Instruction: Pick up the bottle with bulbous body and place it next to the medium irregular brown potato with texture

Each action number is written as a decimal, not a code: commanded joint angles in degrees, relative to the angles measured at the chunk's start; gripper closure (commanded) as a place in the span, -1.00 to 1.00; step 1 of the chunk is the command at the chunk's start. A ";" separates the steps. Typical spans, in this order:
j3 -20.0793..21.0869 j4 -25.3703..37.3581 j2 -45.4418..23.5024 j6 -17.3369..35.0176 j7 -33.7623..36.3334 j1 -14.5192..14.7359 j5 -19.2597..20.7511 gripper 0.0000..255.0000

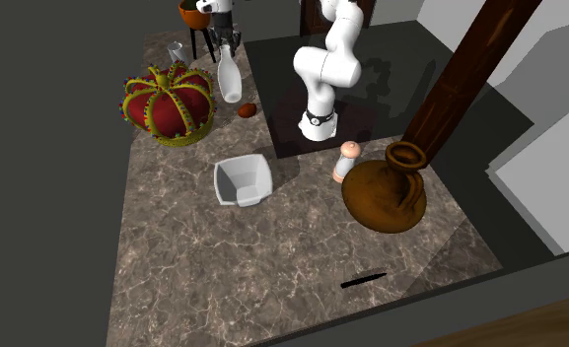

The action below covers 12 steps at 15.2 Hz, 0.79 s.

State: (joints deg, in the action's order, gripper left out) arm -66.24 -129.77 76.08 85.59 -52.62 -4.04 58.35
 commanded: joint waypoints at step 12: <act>1.20 1.26 -0.54 -1.03 -0.28 0.28 -1.06 -1.00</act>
State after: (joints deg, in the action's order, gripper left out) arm -65.68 -129.23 75.86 85.13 -52.79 -3.97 57.90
